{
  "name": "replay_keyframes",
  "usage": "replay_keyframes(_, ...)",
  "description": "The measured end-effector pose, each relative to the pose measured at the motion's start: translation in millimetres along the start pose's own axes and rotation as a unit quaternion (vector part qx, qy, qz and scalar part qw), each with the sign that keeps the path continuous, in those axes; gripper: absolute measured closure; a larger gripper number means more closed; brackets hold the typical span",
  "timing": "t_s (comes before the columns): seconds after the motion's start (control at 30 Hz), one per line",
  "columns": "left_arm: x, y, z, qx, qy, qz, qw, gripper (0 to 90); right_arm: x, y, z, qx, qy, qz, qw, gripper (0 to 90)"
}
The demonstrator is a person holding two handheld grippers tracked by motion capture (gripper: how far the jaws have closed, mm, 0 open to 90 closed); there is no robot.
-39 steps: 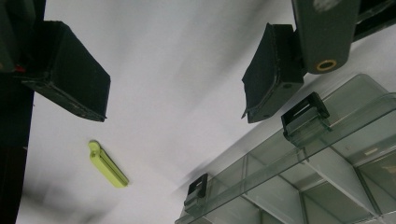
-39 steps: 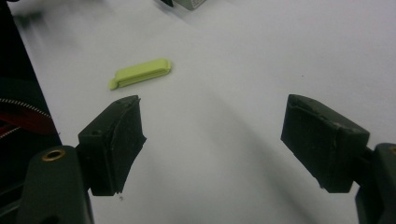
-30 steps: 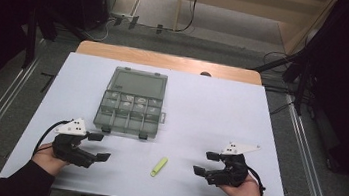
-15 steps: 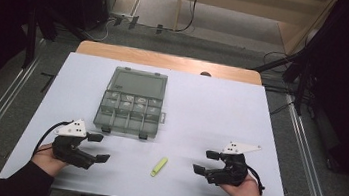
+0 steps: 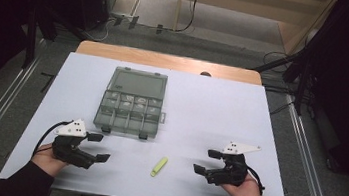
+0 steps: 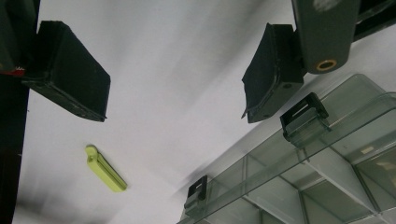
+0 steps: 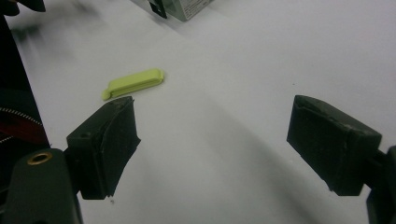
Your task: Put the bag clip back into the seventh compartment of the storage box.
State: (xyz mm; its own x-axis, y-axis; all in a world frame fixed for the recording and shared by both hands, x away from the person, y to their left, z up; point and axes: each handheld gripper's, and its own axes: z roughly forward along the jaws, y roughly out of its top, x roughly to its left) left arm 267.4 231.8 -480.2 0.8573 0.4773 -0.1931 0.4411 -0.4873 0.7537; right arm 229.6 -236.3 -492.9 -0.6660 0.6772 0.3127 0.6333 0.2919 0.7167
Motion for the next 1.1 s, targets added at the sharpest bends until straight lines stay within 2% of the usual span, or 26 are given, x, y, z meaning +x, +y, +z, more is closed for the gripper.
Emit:
replay_keyframes(0.33, 1.1, -0.2, -4.7, -0.011, 0.0, -0.005, 0.9999, 22.2, -0.1, 1.4, 3.5, 0.004, 0.006, -0.003, 1.0, 17.2)
replay_keyframes(0.67, 0.7, -1.2, -4.5, -0.01, -0.001, -0.004, 0.9999, 22.3, -0.5, 2.3, 4.2, 0.009, 0.006, -0.003, 0.9999, 17.9)
replay_keyframes(0.77, 1.0, -1.3, -4.2, -0.008, -0.001, -0.003, 1.0, 22.3, -1.2, 5.9, 4.2, 0.005, 0.006, 0.001, 1.0, 18.5)
replay_keyframes(0.8, 1.1, -1.4, -4.5, -0.009, -0.001, -0.004, 1.0, 22.3, -0.9, 10.3, 4.7, 0.001, 0.006, -0.008, 0.9999, 18.8)
replay_keyframes(0.83, 1.1, -1.4, -4.5, -0.009, -0.001, -0.004, 1.0, 22.3, -0.9, 10.3, 4.7, 0.001, 0.006, -0.008, 0.9999, 18.8)
replay_keyframes(0.9, 0.5, -1.7, -4.9, -0.01, 0.0, -0.003, 0.9999, 22.3, -1.2, 15.5, 8.8, 0.011, 0.011, -0.011, 0.9998, 19.6)
replay_keyframes(1.1, 0.5, -1.7, -4.6, -0.009, 0.001, -0.005, 0.9999, 22.3, -0.2, 23.0, 14.4, 0.016, 0.018, -0.02, 0.9995, 20.1)
